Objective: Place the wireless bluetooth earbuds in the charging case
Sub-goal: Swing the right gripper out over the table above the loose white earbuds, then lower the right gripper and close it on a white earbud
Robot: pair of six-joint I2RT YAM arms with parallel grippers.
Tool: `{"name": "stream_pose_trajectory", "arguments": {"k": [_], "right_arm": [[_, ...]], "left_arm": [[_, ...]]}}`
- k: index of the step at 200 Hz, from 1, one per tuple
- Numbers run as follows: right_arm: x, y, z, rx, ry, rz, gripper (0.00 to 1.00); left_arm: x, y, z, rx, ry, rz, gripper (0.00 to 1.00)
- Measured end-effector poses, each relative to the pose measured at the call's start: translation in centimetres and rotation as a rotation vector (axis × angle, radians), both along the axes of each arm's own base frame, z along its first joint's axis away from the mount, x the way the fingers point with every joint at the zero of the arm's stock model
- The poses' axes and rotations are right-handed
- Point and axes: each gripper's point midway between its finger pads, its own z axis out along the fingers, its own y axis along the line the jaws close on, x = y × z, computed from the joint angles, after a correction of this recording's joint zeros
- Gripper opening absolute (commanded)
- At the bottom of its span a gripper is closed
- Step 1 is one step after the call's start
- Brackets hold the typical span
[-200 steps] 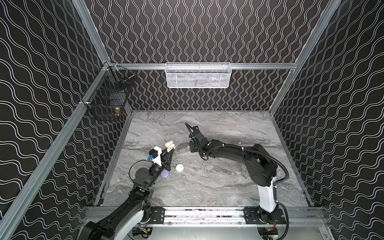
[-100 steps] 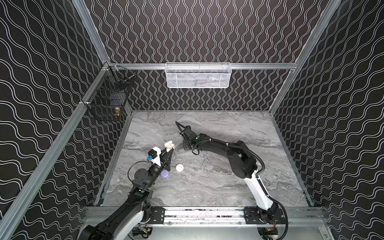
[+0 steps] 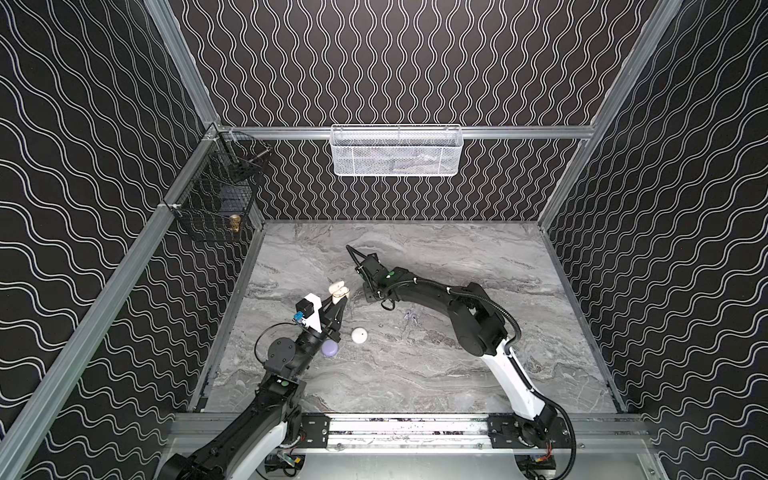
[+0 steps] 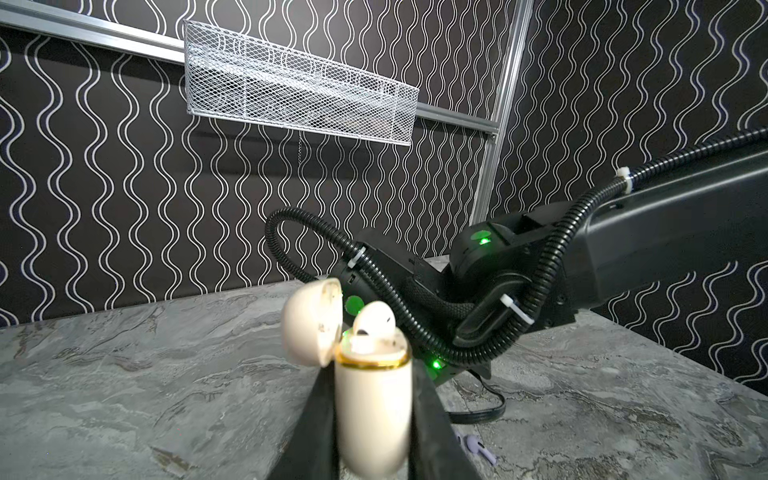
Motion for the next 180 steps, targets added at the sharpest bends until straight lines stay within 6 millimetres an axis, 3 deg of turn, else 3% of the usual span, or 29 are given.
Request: {"name": "stream_pose_trajectory", "arguments": {"k": [180], "right_arm": [[-1.6, -1.1, 0.0, 0.009, 0.022, 0.001, 0.18]], "left_arm": [[0.1, -0.1, -0.2, 0.024, 0.01, 0.004, 0.0]]}}
